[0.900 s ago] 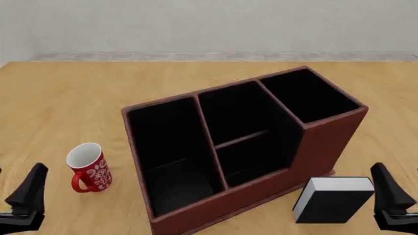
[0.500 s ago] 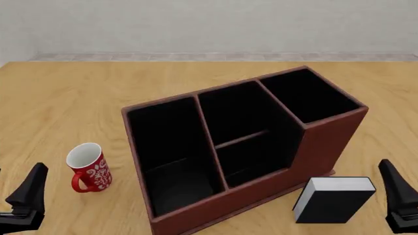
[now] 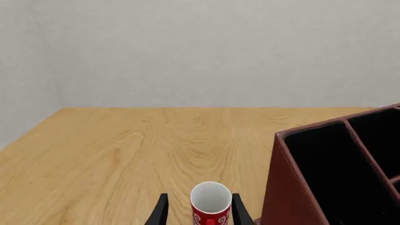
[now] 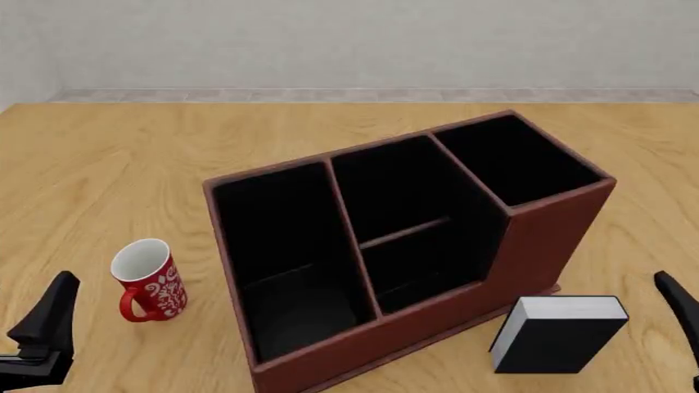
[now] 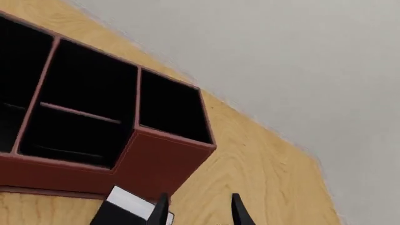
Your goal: Pick up the book and place it in the right compartment of the caddy.
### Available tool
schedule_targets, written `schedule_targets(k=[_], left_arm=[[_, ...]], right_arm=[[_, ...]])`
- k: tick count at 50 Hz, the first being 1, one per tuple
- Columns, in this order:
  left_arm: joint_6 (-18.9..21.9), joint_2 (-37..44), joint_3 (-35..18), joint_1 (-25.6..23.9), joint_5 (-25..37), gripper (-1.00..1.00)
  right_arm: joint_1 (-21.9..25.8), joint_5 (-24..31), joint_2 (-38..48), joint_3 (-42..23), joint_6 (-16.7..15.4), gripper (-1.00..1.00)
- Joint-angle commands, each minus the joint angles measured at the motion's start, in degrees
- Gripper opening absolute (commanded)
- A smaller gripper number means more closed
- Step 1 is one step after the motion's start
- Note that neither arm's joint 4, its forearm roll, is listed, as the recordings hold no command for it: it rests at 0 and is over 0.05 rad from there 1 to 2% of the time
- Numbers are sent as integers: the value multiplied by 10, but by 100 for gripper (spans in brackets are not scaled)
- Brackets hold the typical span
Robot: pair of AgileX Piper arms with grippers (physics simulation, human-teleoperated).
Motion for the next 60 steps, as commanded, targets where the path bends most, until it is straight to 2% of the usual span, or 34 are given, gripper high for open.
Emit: schedule_targets(k=[1,13,24,34,43,44,52,60], left_arm=[[0,0,0,0,1,100],[0,0,-1,0,1,100],[0,0,-1,0,1,100],[0,0,0,0,1,100],[0,0,-1,0,1,100],[0,-1,1,0,-1,100],[-2,8,4,7,-10,100],[-2,8,5,9,-10,100]], right_arm=[[20,75,48,-63,-70,100],[44,105,119,-102,-133,100],[45,118,176,-128,-150,100],[48,136,219,-127,-188,100],[54,133,237,-130,-187,100],[67,136,243,-132,-173,100],[64,141,244,-108,-180,100],[88,161,245,-95,-163,100]])
